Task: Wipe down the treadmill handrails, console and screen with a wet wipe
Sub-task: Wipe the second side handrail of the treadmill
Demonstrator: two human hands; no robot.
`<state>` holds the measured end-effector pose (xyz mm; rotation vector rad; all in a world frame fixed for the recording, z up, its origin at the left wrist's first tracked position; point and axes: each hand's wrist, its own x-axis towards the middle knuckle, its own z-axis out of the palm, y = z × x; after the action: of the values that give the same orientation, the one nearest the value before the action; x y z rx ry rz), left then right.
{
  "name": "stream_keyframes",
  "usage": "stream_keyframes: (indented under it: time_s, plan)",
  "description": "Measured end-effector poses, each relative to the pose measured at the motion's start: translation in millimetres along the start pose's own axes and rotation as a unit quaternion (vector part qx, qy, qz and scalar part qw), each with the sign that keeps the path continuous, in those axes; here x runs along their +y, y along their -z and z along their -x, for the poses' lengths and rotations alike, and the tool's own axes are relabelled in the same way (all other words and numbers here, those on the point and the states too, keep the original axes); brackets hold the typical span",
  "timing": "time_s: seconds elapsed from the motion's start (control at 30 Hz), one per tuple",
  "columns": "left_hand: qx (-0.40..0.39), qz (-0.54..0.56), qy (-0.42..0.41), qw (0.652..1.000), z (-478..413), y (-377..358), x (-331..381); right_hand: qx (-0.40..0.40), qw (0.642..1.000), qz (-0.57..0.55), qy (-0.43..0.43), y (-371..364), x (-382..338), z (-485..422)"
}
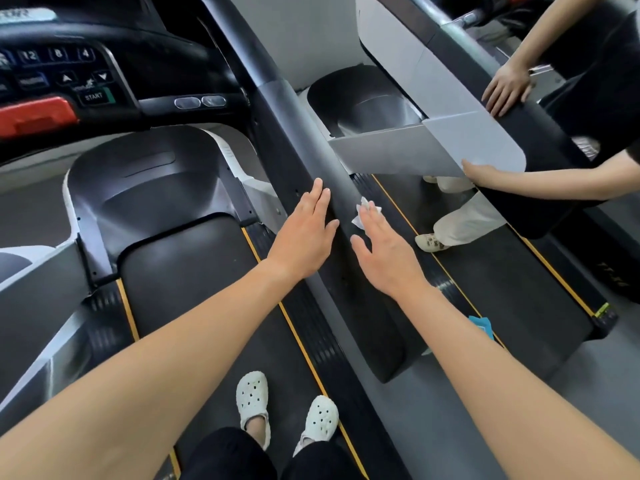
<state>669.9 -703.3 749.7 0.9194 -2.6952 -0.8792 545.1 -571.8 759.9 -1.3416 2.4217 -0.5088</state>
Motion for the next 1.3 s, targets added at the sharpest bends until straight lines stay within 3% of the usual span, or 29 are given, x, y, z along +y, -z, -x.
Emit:
stream_keyframes:
  time_s: [0.2, 0.3, 0.5, 0.6, 0.73, 0.8, 1.0, 1.17, 1.3]
  plan:
    - [0.005, -0.167, -0.082, 0.983, 4, -4, 2, 0.052, 0.989, 0.092, 0.105, -12, 23, 54]
    - [-0.009, -0.118, -0.08, 0.99, 9, -3, 1, 0.067, 0.989, 0.082, 0.1, -13, 25, 57]
    - [-0.012, -0.072, -0.049, 0.996, 9, 0, 6, 0.053, 0.997, -0.047, -0.028, -8, -2, 9]
    - [-0.016, -0.054, -0.037, 0.998, 10, -3, 7, 0.06, 0.998, -0.001, 0.011, -8, -2, 25]
    - [-0.018, -0.063, -0.046, 0.997, 8, -5, 6, 0.084, 0.981, 0.14, 0.107, -17, 10, 65]
    - [-0.02, -0.067, -0.048, 0.996, 8, -5, 4, 0.08, 0.975, 0.177, 0.105, -18, 10, 64]
    - [-0.018, -0.079, -0.077, 0.994, 8, 2, -1, 0.063, 0.996, 0.067, -0.005, -19, -19, 19]
    - [-0.016, -0.081, -0.105, 0.991, 5, 3, -15, 0.062, 0.977, 0.191, 0.078, -25, -7, 56]
    - [-0.013, -0.083, -0.12, 0.989, 4, 2, -22, 0.047, 0.972, 0.221, 0.071, -28, -7, 63]
